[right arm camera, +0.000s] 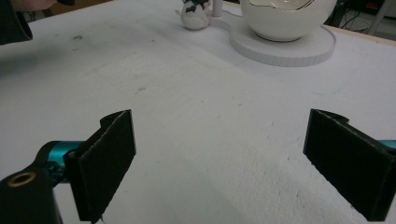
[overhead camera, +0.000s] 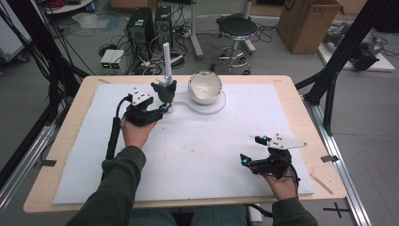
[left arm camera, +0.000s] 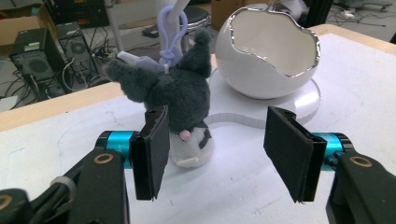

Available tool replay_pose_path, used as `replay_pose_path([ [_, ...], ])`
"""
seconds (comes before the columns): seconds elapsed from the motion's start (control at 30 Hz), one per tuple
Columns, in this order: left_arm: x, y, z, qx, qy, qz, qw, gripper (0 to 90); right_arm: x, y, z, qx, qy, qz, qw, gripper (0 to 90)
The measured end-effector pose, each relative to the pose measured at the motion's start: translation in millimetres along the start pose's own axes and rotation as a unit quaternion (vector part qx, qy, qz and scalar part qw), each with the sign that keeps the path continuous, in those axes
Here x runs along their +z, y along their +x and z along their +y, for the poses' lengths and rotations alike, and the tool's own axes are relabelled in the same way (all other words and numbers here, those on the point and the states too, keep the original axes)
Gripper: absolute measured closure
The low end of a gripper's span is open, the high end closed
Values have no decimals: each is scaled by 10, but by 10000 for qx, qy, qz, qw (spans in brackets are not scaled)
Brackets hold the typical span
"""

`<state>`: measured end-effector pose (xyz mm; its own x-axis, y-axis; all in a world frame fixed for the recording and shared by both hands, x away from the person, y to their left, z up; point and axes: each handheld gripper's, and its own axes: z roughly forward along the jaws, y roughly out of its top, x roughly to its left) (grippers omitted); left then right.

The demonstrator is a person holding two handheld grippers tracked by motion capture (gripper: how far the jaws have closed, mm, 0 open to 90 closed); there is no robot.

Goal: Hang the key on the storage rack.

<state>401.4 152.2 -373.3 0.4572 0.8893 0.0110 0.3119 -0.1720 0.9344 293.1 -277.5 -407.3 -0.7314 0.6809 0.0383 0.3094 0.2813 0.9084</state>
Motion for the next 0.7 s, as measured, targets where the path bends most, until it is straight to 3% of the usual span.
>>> replay_pose_path([
  [0.7, -169, -21, -61, 40, 27, -276, 9996, 393, 9, -39, -18, 61, 72, -102, 9999, 87],
])
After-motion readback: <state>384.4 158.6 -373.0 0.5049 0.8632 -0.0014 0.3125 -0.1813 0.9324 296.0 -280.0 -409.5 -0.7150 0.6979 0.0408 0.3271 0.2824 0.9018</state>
